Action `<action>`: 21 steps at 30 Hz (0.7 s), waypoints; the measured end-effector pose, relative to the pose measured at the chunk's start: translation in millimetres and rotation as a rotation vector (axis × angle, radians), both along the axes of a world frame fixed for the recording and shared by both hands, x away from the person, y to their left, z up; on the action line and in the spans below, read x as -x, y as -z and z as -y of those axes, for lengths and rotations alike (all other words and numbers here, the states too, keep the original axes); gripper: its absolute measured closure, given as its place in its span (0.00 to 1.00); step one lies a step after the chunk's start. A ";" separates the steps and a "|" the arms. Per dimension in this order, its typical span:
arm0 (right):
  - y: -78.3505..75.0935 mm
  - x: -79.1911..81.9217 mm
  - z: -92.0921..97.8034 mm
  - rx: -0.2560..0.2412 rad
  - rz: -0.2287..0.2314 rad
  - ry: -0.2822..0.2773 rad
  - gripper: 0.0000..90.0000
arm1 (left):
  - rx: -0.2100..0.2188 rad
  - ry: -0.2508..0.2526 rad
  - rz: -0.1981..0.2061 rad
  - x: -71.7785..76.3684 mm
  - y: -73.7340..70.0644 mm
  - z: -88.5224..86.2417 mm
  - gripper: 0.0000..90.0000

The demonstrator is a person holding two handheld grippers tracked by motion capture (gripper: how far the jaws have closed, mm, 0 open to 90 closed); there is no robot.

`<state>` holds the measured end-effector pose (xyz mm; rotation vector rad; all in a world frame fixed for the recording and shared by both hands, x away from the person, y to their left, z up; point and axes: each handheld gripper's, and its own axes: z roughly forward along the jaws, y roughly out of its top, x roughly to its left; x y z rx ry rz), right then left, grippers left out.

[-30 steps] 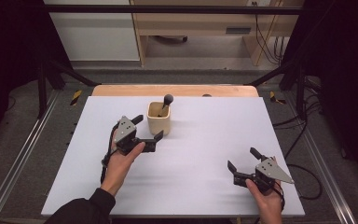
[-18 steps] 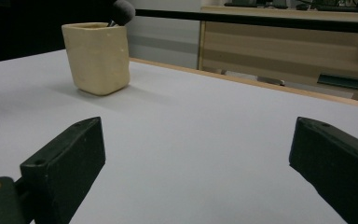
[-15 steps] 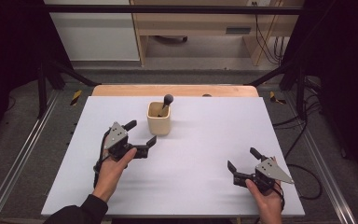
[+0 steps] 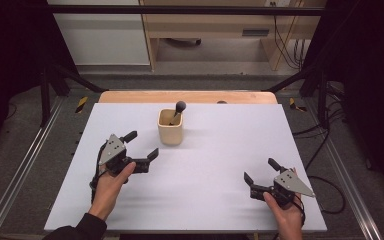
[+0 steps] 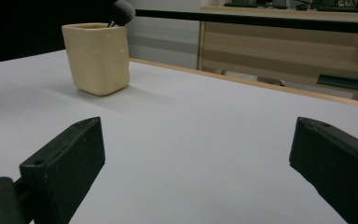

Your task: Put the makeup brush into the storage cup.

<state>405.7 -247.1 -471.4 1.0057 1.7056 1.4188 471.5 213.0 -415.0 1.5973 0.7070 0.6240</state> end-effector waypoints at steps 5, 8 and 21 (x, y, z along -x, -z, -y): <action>0.0 0.1 -0.2 -0.001 -0.003 0.000 0.04 | 0.002 -0.003 0.006 3.6 1.8 -7.1 0.01; 0.1 0.0 -0.2 0.001 -0.001 -0.001 0.04 | 0.004 -0.004 0.007 5.7 2.8 -10.3 0.01; 0.2 -0.1 0.2 0.002 0.002 0.001 0.04 | 0.029 -0.013 0.033 13.9 1.3 -27.8 0.01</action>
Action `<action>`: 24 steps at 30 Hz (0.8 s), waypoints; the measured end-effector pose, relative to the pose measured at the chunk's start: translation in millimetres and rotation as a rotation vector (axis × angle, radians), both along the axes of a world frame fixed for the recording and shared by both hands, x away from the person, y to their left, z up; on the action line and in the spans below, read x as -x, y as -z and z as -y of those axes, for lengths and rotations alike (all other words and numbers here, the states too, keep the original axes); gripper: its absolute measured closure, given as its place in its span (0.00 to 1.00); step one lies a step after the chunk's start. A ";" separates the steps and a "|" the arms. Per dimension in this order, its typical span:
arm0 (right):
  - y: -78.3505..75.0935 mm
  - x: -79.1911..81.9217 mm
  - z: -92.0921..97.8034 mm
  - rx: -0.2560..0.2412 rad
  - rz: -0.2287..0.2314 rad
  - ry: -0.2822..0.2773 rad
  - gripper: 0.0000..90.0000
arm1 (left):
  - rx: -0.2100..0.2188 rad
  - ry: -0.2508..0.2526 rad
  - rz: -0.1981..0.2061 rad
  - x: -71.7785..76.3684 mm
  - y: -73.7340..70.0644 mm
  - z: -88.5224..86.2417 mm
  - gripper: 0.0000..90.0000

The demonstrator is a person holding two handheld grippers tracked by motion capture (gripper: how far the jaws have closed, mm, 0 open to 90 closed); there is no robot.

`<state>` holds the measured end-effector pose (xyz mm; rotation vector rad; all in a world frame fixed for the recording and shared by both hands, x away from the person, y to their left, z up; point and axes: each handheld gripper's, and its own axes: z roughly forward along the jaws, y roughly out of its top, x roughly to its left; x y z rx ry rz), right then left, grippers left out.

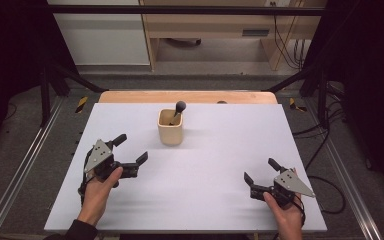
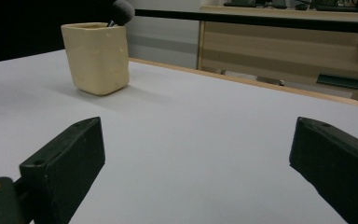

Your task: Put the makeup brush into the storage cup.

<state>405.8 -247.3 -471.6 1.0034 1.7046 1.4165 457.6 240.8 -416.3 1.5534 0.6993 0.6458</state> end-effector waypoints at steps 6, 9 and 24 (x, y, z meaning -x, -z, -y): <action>0.1 0.1 -0.4 0.001 -0.002 -0.003 0.04 | 0.001 -0.002 0.004 3.7 -0.9 -10.1 0.01; 0.1 0.0 -0.4 -0.001 -0.001 -0.002 0.04 | -0.011 -0.001 0.006 5.6 -0.8 -13.6 0.01; 0.2 -0.2 -0.4 -0.001 -0.002 -0.003 0.04 | -0.030 0.011 0.027 17.6 1.4 -26.7 0.01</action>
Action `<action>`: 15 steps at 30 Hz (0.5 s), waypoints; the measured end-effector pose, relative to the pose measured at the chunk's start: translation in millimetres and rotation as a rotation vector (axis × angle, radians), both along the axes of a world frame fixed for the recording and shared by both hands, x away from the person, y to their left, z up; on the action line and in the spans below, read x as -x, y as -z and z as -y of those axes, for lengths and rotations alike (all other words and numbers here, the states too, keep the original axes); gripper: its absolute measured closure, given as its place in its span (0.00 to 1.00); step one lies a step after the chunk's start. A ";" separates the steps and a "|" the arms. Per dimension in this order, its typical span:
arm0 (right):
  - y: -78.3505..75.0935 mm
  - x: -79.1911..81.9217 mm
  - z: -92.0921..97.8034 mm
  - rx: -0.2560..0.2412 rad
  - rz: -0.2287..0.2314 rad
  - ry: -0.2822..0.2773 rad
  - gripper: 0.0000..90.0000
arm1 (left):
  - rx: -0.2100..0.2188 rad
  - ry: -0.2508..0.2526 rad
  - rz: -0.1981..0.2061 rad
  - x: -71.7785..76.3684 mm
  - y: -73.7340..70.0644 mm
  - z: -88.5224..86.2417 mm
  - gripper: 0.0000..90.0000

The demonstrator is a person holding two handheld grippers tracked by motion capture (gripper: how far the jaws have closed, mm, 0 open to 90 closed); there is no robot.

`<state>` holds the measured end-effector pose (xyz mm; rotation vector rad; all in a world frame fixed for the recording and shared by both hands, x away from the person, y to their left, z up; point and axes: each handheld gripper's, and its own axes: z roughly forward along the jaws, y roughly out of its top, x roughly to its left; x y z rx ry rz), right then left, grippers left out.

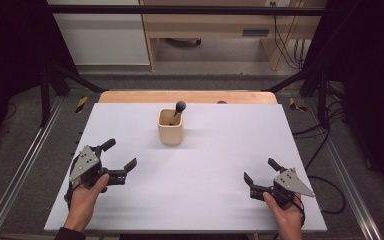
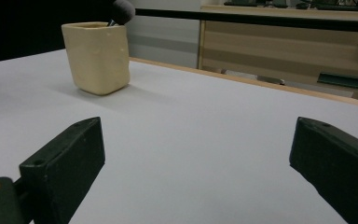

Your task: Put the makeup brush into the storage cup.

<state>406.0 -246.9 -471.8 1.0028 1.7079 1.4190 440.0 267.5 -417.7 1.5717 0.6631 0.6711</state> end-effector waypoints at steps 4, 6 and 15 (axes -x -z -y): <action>-0.1 0.0 0.1 0.001 0.001 0.000 0.04 | 0.007 0.003 0.006 2.0 1.3 -1.7 0.01; 0.1 -0.1 0.1 0.002 0.001 0.002 0.04 | 0.009 0.003 0.006 2.9 2.4 -2.5 0.01; 0.2 -0.2 0.2 0.003 0.001 0.002 0.04 | 0.008 0.010 0.010 7.1 10.2 -5.1 0.01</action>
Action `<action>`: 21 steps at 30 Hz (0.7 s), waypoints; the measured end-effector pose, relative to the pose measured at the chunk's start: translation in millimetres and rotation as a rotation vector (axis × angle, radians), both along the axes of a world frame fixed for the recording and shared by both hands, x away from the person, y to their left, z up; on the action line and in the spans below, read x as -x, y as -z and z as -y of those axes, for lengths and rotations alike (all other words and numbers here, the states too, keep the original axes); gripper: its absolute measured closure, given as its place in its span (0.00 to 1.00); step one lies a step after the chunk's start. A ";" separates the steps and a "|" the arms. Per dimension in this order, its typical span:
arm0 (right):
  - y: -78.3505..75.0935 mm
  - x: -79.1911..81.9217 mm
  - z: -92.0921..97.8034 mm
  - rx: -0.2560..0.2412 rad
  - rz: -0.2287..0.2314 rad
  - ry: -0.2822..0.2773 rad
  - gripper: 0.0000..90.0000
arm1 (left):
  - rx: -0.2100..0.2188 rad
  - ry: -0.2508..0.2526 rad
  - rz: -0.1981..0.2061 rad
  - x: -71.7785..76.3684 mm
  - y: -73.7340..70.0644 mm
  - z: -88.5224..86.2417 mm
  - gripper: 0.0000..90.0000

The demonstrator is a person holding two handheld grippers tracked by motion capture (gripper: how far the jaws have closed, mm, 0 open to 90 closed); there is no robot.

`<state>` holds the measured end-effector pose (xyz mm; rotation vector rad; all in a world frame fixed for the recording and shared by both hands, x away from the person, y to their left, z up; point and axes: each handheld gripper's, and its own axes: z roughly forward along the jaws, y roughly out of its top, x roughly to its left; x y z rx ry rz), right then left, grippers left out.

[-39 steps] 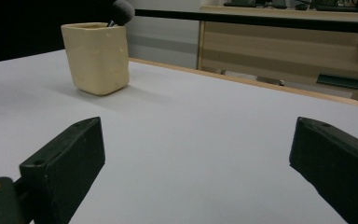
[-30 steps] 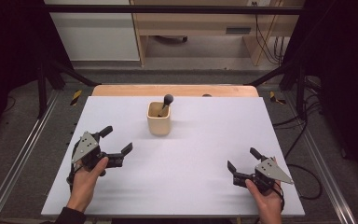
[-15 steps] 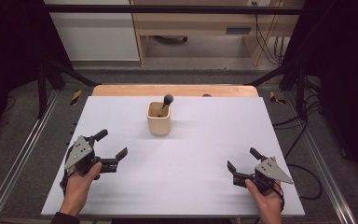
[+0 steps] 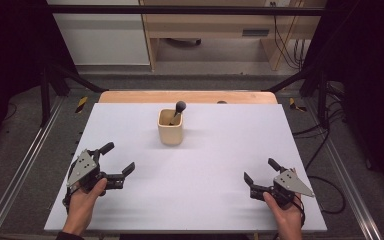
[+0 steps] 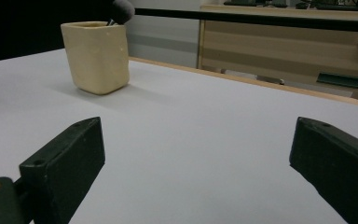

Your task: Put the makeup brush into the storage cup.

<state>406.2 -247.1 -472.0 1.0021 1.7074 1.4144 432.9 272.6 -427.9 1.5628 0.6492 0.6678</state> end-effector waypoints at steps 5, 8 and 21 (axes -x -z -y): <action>0.1 -0.1 -0.3 -0.001 0.000 -0.002 0.04 | -0.004 -0.001 -0.007 3.1 8.1 -1.6 0.01; 0.1 0.1 -0.4 -0.001 -0.003 -0.003 0.04 | -0.004 -0.001 -0.007 4.6 10.8 -2.7 0.01; -0.3 0.2 0.5 -0.004 0.001 -0.007 0.04 | -0.011 -0.013 0.000 9.2 22.4 -10.9 0.01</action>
